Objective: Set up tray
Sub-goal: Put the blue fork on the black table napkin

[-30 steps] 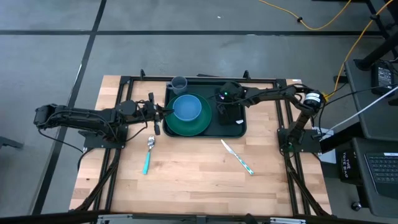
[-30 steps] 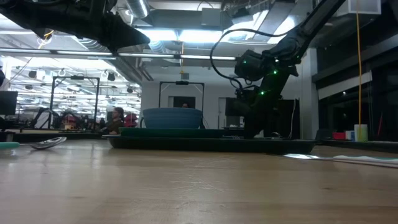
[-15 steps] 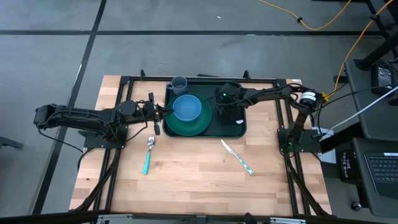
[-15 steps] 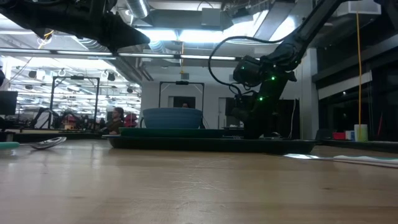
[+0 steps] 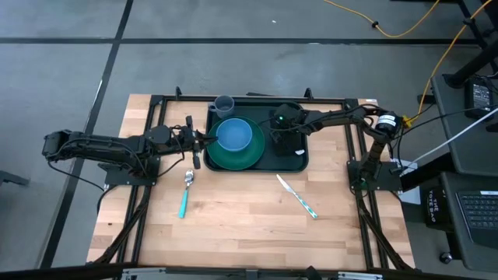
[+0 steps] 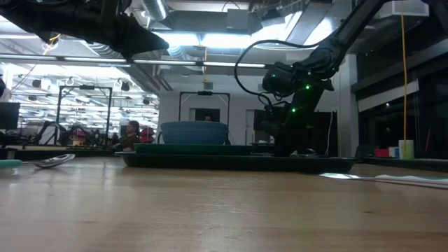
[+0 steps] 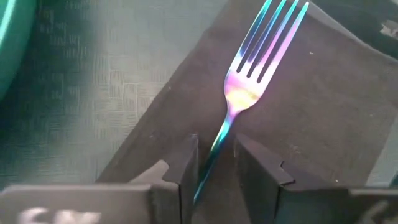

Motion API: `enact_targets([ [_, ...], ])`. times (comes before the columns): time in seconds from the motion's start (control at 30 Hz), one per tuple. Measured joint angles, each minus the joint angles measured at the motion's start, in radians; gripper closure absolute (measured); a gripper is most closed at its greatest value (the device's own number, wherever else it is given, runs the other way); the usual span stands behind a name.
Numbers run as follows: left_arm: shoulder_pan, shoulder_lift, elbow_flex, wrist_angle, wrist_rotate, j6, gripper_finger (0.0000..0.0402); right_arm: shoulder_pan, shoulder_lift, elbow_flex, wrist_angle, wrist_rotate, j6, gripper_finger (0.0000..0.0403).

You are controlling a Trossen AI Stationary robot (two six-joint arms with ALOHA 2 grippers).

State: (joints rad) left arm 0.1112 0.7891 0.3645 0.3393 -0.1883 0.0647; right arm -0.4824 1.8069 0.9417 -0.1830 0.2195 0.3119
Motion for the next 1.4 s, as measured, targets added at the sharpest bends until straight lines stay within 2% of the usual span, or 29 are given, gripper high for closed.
enact_targets([
  [0.53,0.0,0.0,0.0,0.0,0.0,-0.002,0.0394,0.0,0.0,0.0,-0.003,-0.001,0.001,0.0389],
  [0.8,0.0,0.0,0.0,0.0,0.0,-0.002,0.0398,0.0,0.0,0.001,-0.008,-0.001,0.073,0.0379],
  [1.0,0.0,0.0,0.0,0.0,0.0,-0.002,0.0395,0.0,-0.001,0.002,-0.018,-0.001,0.102,0.0392],
  [1.4,0.0,0.0,0.0,0.0,0.0,-0.002,0.0397,-0.029,-0.004,0.002,-0.037,-0.003,0.235,0.0391],
])
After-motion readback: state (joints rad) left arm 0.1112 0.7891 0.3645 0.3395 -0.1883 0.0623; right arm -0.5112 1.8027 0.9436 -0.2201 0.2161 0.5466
